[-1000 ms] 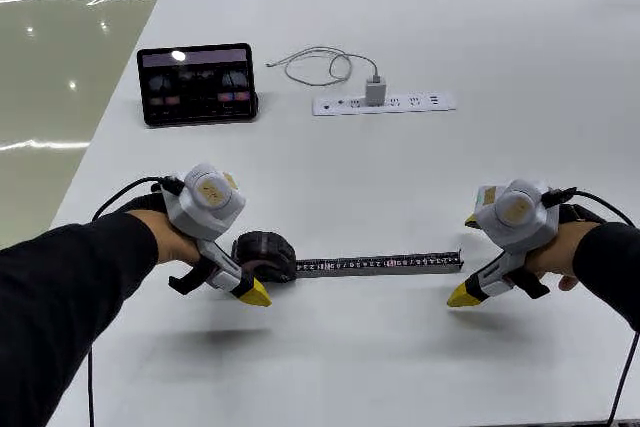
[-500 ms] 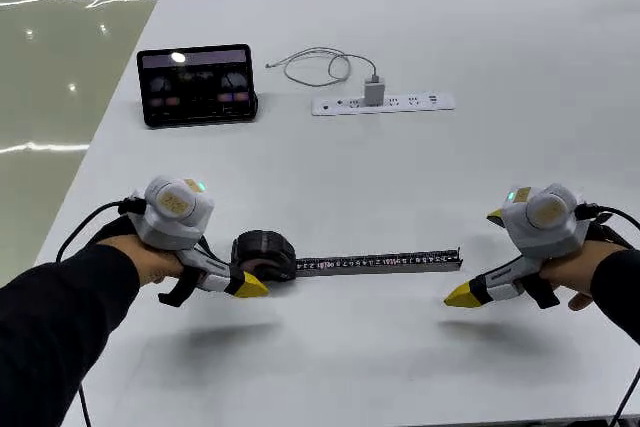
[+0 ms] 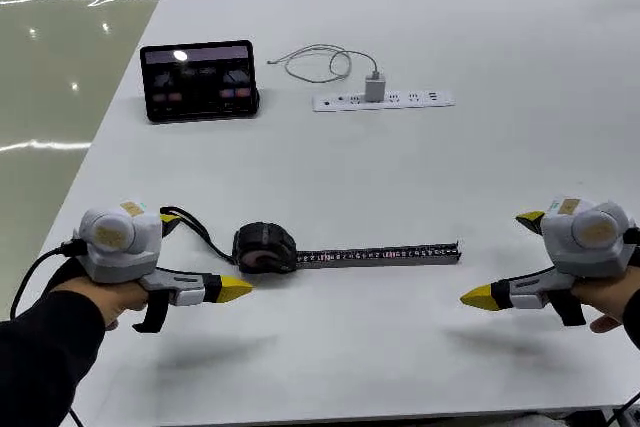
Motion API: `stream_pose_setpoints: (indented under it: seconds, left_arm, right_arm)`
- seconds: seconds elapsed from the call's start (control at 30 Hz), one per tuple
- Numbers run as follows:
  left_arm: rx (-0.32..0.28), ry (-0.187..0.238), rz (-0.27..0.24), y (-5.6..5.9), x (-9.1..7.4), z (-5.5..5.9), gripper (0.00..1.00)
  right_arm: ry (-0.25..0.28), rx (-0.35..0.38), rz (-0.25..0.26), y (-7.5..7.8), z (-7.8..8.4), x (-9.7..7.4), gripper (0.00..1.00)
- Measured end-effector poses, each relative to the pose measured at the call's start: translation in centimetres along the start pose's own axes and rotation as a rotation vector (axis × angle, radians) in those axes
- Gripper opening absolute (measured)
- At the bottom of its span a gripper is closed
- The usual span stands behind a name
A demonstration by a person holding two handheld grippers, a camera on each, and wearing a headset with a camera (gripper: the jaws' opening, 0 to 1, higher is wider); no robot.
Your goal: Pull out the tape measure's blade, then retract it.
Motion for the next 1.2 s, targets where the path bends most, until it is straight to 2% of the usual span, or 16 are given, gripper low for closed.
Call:
stream_pose_setpoints:
  seconds: [0.13, 0.3, 0.37, 0.43, 0.53, 0.63, 0.7, 0.87, 0.93, 1.03, 1.1, 1.2]
  left_arm:
    - [-0.032, 0.022, -0.023, 0.2, -1.1, 0.1, 1.00]
    - [-0.034, 0.036, -0.039, 0.8, -2.3, 0.4, 1.00]
    - [-0.041, 0.029, -0.062, 1.1, -2.7, 0.7, 1.00]
    - [-0.045, 0.030, -0.061, 1.5, -3.0, 1.1, 1.00]
    - [-0.042, -0.006, -0.081, 1.8, -3.4, 2.1, 1.00]
    - [-0.065, 0.042, -0.077, 2.4, -4.0, 2.3, 1.00]
    - [-0.073, 0.045, -0.073, 2.7, -4.3, 2.5, 1.00]
    - [-0.040, 0.045, -0.072, 3.9, -4.9, 2.2, 1.00]
    - [-0.047, 0.052, -0.067, 4.3, -5.3, 2.3, 1.00]
    - [-0.046, 0.043, -0.075, 4.6, -5.6, 2.8, 1.00]
    - [-0.065, 0.048, -0.075, 4.8, -5.8, 3.1, 1.00]
    - [-0.067, 0.040, -0.085, 4.9, -6.1, 3.4, 1.00]
  right_arm:
    - [0.014, -0.014, 0.007, -0.5, 0.4, -1.2, 1.00]
    - [0.025, -0.010, 0.031, -0.8, 1.3, -2.3, 1.00]
    - [0.033, 0.008, 0.041, -0.7, 1.6, -2.9, 1.00]
    - [0.043, 0.026, 0.055, -0.6, 1.8, -3.4, 1.00]
    - [0.056, 0.031, 0.064, -0.3, 2.0, -4.2, 1.00]
    - [0.059, 0.033, 0.069, -0.2, 2.3, -5.0, 1.00]
    - [0.063, 0.034, 0.071, -0.2, 2.5, -5.5, 1.00]
    - [0.071, 0.044, 0.086, -0.2, 2.9, -6.8, 1.00]
    - [0.076, 0.046, 0.091, -0.3, 3.1, -7.2, 1.00]
    - [0.083, 0.034, 0.120, -0.2, 3.5, -7.6, 1.00]
    - [0.082, 0.083, 0.106, -0.4, 3.6, -7.8, 1.00]
    - [0.096, 0.071, 0.113, -0.7, 3.8, -8.1, 1.00]
Point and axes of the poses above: the centre of the closed fingertips' face, and the gripper's own axes: x roughly forward along the fingers, y roughly to its right, z roughly out of its underside, the point moved 8 cm from there along -x, roughly backward along the fingers, and after that the axes turned 12 degrees about z, right-handed, at the moved point
